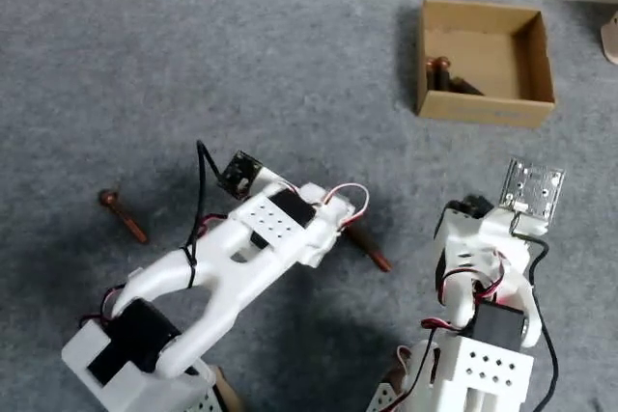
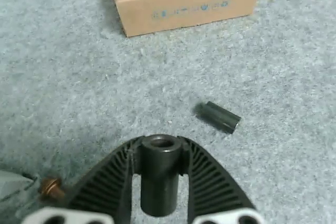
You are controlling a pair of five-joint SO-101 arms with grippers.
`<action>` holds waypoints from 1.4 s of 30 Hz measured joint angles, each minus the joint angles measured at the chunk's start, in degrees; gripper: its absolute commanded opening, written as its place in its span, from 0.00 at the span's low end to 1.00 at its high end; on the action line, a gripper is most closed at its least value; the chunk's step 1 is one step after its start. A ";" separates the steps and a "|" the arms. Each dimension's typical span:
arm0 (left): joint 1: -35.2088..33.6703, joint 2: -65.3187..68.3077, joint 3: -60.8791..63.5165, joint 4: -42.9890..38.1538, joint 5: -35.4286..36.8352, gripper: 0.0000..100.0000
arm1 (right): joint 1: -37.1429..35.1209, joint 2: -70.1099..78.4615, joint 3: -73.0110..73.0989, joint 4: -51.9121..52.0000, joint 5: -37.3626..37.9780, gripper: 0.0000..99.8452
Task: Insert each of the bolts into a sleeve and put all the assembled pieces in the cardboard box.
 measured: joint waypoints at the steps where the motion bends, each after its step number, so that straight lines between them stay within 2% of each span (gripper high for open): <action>1: 0.70 0.00 -0.26 0.00 -0.18 0.20 | 0.09 0.00 0.00 0.00 0.00 0.01; 10: 2.02 5.45 -0.62 -5.54 -0.53 0.20 | 0.09 0.00 0.00 -1.49 0.00 0.01; 22: 8.09 6.86 -0.62 -6.24 -0.53 0.19 | 1.23 0.00 0.00 -2.29 0.00 0.01; 28: 8.00 8.44 -1.14 -6.68 -0.62 0.00 | 2.55 0.00 0.00 -2.29 0.00 0.01; 33: 4.66 14.07 -7.74 -6.42 -0.44 0.05 | 2.55 0.00 0.00 -2.29 0.00 0.01; 42: 2.99 23.65 -16.35 -6.33 -0.35 0.05 | 2.55 0.00 2.11 -2.37 0.00 0.01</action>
